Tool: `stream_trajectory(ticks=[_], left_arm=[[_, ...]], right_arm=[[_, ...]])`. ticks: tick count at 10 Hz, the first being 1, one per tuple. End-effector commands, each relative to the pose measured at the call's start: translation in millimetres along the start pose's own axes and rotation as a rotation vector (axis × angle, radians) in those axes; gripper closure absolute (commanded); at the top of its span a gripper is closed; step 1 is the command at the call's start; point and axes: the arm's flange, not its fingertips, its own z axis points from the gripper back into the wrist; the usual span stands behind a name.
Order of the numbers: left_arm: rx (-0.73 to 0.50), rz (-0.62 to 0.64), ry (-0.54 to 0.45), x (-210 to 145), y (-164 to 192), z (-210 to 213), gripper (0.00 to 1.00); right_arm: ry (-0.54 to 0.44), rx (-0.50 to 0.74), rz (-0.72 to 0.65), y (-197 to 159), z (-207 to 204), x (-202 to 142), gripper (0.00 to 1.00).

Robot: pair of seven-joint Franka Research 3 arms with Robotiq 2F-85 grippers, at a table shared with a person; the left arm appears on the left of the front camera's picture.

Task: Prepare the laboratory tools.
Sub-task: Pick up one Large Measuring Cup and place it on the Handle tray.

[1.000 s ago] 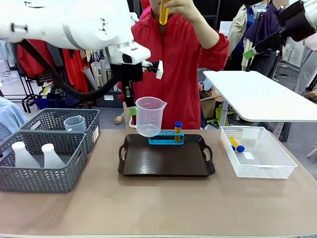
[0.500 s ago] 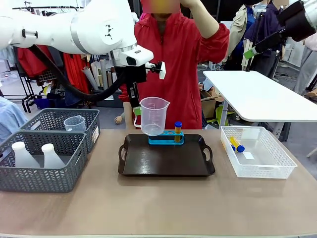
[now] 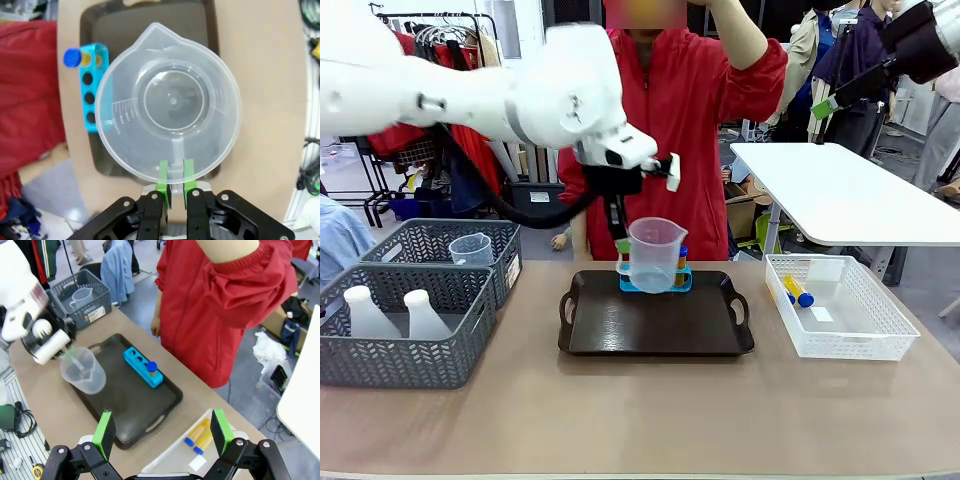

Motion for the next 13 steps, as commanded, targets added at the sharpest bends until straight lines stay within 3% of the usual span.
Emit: stream_trajectory(ticks=[1,7,12,13], left_arm=[[0.005,-0.064,-0.019,16.0,15.6,-27.4,1.00],[-0.052,-0.153,-0.030,43.5,36.9,-116.0,1.00],[-0.073,-0.147,-0.008,44.8,44.8,-139.6,1.00],[-0.081,-0.142,-0.003,44.8,45.8,-139.7,0.91]], right_arm=[[-0.012,0.011,-0.002,-0.8,0.8,0.5,0.00],[-0.012,0.011,-0.002,-0.8,0.8,0.5,0.00],[-0.012,0.011,-0.002,-0.8,0.8,0.5,0.00],[-0.012,0.011,-0.002,-0.8,0.8,0.5,0.00]])
